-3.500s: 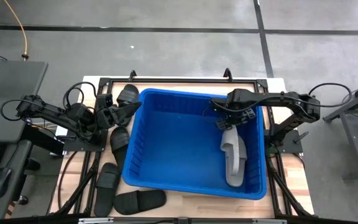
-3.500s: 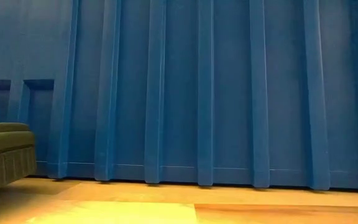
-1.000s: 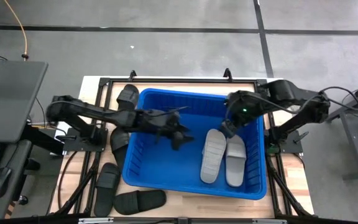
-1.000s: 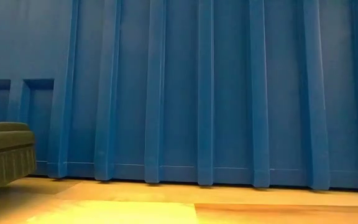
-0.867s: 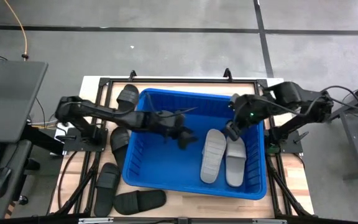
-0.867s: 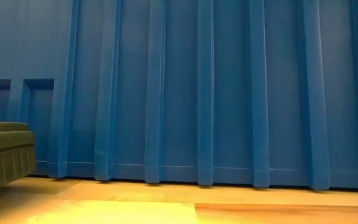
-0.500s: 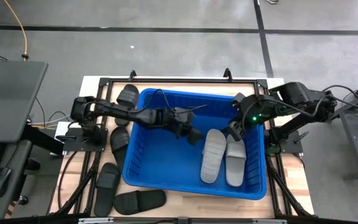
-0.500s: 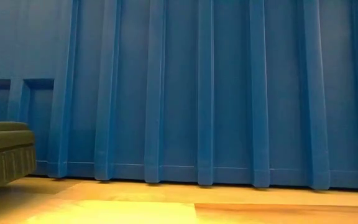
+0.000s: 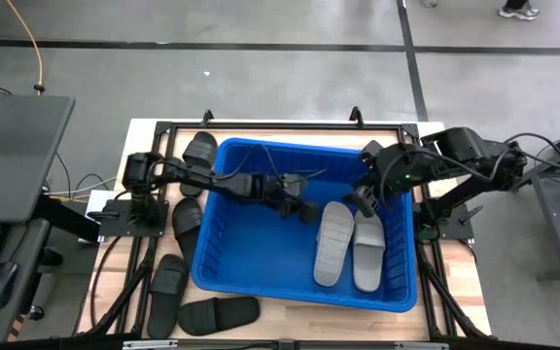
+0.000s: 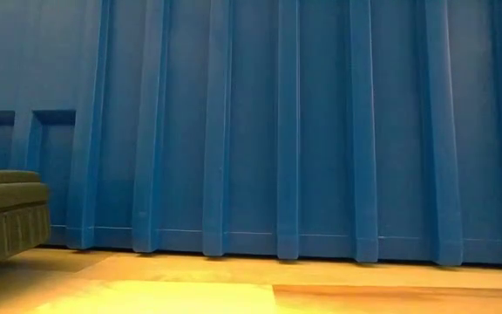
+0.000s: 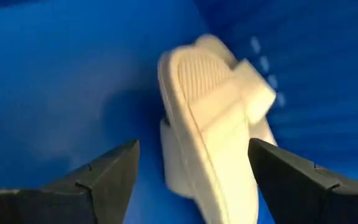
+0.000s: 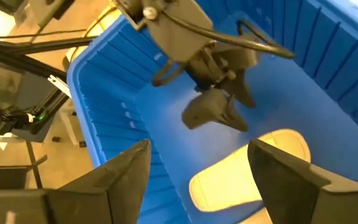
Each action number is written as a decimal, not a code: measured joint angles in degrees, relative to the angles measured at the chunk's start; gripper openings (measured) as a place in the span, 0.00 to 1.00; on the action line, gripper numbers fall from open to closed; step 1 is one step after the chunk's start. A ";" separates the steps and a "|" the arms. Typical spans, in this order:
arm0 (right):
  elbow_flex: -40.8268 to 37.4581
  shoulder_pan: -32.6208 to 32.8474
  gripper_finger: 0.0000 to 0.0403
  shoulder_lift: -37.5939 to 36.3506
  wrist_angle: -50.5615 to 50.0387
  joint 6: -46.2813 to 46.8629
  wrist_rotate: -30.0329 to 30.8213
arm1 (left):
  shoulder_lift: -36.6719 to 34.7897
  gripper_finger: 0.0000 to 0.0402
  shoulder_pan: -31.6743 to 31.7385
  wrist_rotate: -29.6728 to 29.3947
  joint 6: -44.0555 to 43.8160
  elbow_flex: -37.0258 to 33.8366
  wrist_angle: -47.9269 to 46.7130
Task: Pick and place slides into bin
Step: Put the gray slide into the blue organizer bin
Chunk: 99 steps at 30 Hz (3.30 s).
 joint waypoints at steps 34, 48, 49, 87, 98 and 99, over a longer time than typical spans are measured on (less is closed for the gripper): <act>0.00 0.00 0.64 0.02 1.52 -0.91 2.28 | 11.10 0.69 1.41 3.60 -5.79 0.12 18.67; 0.00 0.02 0.64 0.03 1.59 -0.38 3.24 | 13.96 0.15 1.52 11.85 -5.01 0.69 24.45; 0.00 0.02 0.64 0.04 1.60 -0.38 3.19 | 13.96 0.16 1.43 13.16 -4.39 0.69 24.45; -0.02 0.00 0.64 0.04 4.34 -7.84 2.69 | 10.68 0.86 3.93 45.61 -1.73 6.52 0.21; -0.04 0.50 0.64 0.04 5.18 -8.68 1.89 | 10.75 0.86 3.69 28.96 -0.43 6.48 -7.68; -0.04 0.50 0.64 0.04 5.37 -8.82 1.90 | 10.75 0.85 3.35 28.37 -1.28 6.48 -7.32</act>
